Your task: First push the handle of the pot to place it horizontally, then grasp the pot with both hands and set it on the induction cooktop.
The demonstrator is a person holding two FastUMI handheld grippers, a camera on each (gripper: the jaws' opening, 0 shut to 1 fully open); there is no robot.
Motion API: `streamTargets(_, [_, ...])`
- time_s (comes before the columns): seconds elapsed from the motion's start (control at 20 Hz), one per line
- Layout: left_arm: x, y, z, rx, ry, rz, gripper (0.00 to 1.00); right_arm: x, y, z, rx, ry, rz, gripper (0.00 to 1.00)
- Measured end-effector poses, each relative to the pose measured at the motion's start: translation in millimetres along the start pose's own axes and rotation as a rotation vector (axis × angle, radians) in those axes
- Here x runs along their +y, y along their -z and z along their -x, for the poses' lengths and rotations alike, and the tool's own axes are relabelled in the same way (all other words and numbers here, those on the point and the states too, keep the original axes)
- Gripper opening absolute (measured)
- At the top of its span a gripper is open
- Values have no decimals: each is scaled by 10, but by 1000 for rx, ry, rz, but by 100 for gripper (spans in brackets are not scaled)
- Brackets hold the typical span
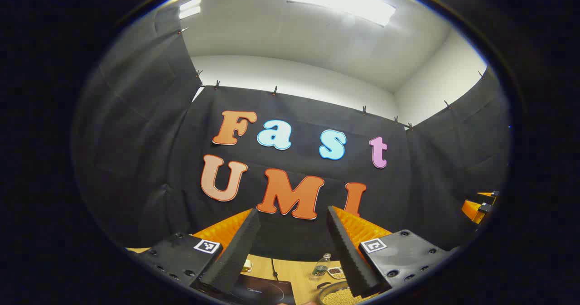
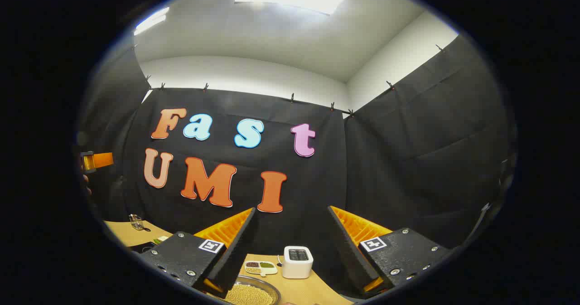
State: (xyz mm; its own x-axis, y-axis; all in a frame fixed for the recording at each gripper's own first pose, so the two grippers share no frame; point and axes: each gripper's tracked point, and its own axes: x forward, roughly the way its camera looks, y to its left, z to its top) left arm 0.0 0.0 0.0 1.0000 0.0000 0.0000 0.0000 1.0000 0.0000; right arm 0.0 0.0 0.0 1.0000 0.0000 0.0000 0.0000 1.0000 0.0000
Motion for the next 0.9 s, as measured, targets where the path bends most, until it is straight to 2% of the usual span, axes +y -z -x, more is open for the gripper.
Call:
streamTargets(0.1, [-2, 28, 15, 0, 1, -6, 97, 47, 8, 25, 1, -15, -8, 97])
streamTargets(0.15, [22, 24, 13, -4, -5, -8, 97, 58, 7, 25, -3, -20, -11, 94])
streamTargets(0.35, [218, 66, -82, -14, -59, -12, 96, 50, -16, -53, -25, -4, -22, 97])
streamTargets(0.45, [243, 58, -144, -26, -71, -39, 97, 79, 10, -82, -24, -7, -12, 94])
streamTargets(0.55, [145, 69, -162, -30, -48, -41, 97, 121, 13, -122, -26, -11, 1, 90])
streamTargets(0.6, [100, 95, -174, -28, -31, -28, 97, 124, 17, -131, -25, -7, 10, 94])
streamTargets(0.65, [73, 110, -187, -25, -16, -18, 98, 145, 20, -149, -27, -6, 18, 90])
streamTargets(0.8, [41, 67, -281, -44, 18, -17, 97, 228, 2, -179, -39, -25, 13, 97])
streamTargets(0.9, [56, 103, -317, -34, 17, -35, 97, 244, 29, -198, -38, -35, -6, 97])
